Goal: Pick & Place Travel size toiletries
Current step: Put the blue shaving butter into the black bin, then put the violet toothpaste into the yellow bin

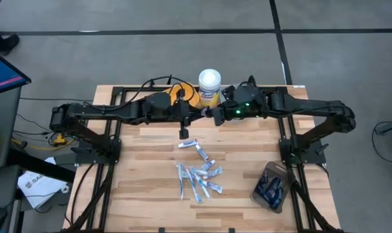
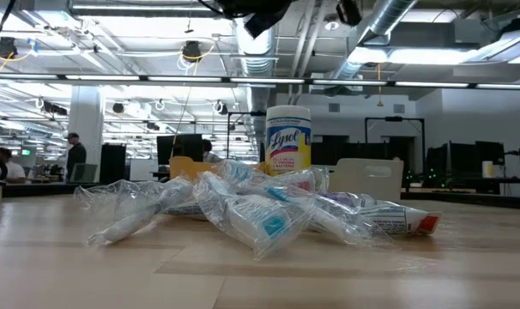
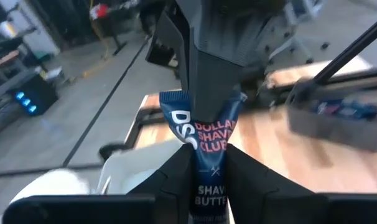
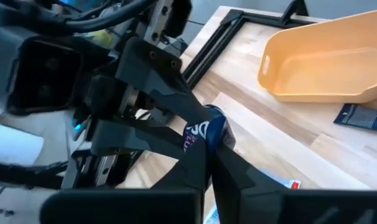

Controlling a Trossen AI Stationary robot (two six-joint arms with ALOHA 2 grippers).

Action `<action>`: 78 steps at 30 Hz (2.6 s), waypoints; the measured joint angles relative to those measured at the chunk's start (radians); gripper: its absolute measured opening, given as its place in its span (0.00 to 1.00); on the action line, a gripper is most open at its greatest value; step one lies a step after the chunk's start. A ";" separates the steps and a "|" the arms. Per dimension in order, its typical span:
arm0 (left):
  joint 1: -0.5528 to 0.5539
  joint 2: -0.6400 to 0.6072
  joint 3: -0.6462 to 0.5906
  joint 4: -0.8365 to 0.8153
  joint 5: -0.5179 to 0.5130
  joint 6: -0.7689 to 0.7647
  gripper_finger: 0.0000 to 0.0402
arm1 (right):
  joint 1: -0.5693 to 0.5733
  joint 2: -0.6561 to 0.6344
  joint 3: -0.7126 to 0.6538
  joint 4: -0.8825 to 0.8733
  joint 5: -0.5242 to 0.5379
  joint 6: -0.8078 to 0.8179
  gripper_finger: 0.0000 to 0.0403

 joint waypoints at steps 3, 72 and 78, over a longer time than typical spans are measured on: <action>-0.002 -0.001 0.004 -0.002 0.028 -0.002 0.26 | 0.032 -0.047 0.000 -0.053 0.039 0.004 0.00; 0.032 0.198 -0.389 -0.176 0.113 -0.213 0.72 | 0.881 0.092 -0.077 -1.042 -0.214 1.159 0.70; 0.024 0.198 -0.424 -0.105 0.112 -0.215 0.68 | 0.881 0.092 -0.077 -1.041 -0.214 1.159 0.70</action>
